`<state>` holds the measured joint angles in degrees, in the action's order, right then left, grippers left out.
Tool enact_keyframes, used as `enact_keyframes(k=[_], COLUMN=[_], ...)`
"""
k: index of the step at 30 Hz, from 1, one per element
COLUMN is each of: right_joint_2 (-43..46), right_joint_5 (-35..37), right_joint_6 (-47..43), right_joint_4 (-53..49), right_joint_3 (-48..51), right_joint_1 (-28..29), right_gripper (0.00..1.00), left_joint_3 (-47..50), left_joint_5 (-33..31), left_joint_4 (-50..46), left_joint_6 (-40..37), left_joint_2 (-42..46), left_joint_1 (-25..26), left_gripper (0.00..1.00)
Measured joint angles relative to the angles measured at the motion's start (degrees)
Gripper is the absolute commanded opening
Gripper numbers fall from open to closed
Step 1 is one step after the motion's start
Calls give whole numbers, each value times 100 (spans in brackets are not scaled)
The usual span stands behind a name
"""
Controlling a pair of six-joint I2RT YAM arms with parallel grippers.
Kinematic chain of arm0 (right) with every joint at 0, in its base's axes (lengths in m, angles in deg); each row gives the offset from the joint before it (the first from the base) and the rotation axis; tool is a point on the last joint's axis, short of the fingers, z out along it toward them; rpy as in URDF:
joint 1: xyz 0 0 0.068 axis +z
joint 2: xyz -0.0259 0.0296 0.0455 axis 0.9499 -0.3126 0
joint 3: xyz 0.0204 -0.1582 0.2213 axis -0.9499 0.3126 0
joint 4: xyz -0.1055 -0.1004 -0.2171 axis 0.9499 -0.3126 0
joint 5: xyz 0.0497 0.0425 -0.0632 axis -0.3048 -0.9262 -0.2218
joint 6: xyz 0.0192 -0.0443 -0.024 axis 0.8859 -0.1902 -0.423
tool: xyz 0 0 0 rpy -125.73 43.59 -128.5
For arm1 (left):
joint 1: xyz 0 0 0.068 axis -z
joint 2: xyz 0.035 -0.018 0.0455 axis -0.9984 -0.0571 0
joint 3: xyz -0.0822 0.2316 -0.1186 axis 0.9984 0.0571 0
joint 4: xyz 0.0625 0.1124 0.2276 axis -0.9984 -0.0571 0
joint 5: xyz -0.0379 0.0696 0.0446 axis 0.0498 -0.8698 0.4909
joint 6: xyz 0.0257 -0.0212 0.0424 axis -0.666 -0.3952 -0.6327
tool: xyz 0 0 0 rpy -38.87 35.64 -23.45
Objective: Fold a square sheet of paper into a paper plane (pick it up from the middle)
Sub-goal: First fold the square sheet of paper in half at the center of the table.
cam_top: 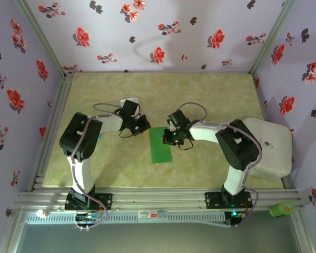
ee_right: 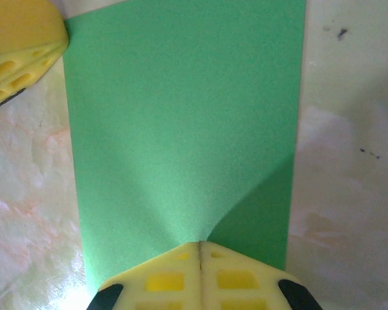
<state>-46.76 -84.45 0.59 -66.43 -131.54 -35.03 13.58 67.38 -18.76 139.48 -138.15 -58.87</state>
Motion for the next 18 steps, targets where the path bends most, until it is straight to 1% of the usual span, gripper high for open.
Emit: enact_keyframes(k=[6, 9, 14, 18], right_joint_2=[2, 0, -15, -33], right_joint_5=[-2, -20, -26, -24], right_joint_6=[0, 2, 28, 61], right_joint_4=[-2, -11, -114, -179], right_joint_3=[-17, -33, -101, -149], right_joint_1=[-2, -7, -11, -13], right_gripper=[0, 0, 0, 0], left_joint_3=[-225, -317, -240, 177], left_joint_5=[-286, -293, -83, 157], left_joint_4=[-291, -398, -387, -192], left_joint_6=[-11, -39, -68, -61], left_joint_2=[11, 81, 544, 1060], left_joint_1=[-26, -50, -24, 157], left_gripper=[3, 4, 5, 5])
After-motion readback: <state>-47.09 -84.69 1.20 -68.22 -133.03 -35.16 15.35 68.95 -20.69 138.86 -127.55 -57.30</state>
